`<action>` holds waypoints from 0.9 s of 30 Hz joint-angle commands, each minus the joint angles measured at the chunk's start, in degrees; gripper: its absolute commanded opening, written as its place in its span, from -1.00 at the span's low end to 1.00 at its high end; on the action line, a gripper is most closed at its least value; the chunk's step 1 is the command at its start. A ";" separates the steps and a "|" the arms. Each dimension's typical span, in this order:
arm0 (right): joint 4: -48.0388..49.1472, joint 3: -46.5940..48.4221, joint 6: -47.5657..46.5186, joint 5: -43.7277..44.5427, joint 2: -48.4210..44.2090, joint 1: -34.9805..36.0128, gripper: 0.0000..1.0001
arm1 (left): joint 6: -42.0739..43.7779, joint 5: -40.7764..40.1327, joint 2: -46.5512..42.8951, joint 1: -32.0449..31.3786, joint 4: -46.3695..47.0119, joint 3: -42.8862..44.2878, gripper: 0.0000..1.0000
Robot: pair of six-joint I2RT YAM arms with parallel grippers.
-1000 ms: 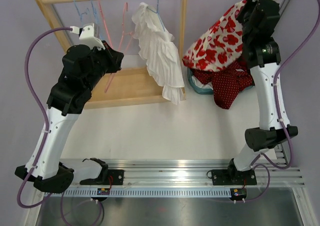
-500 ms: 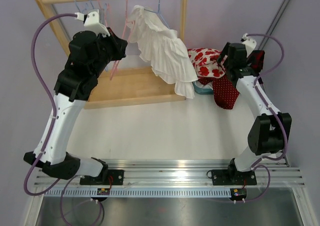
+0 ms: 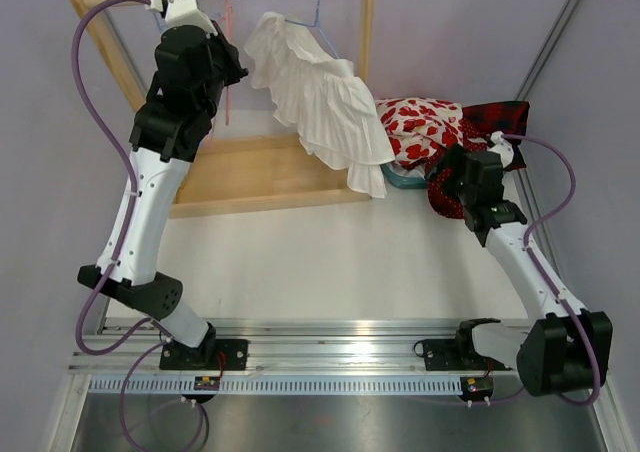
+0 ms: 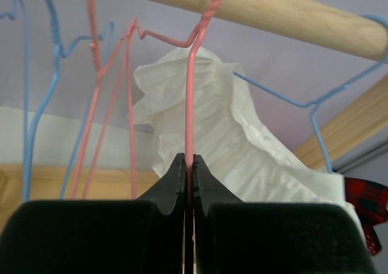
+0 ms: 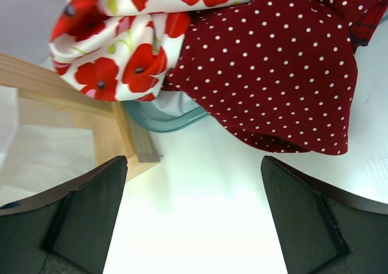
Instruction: Remove the skirt from the hanger
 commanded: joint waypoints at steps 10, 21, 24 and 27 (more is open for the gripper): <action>-2.69 -1.94 0.12 -7.08 -12.31 0.51 0.99 | -3.51 -1.78 -1.39 2.42 1.93 -3.84 -0.23; -4.97 -3.70 -1.02 -7.25 -17.76 0.42 0.99 | -2.19 10.44 -3.78 -3.02 1.41 4.94 0.23; -5.93 -3.61 -1.02 -7.69 -18.02 0.42 0.99 | 0.53 9.75 0.88 -7.51 0.61 10.22 0.26; -6.99 -3.43 -1.20 -7.78 -19.16 0.42 0.99 | 0.63 9.40 5.17 -9.36 1.40 12.16 0.28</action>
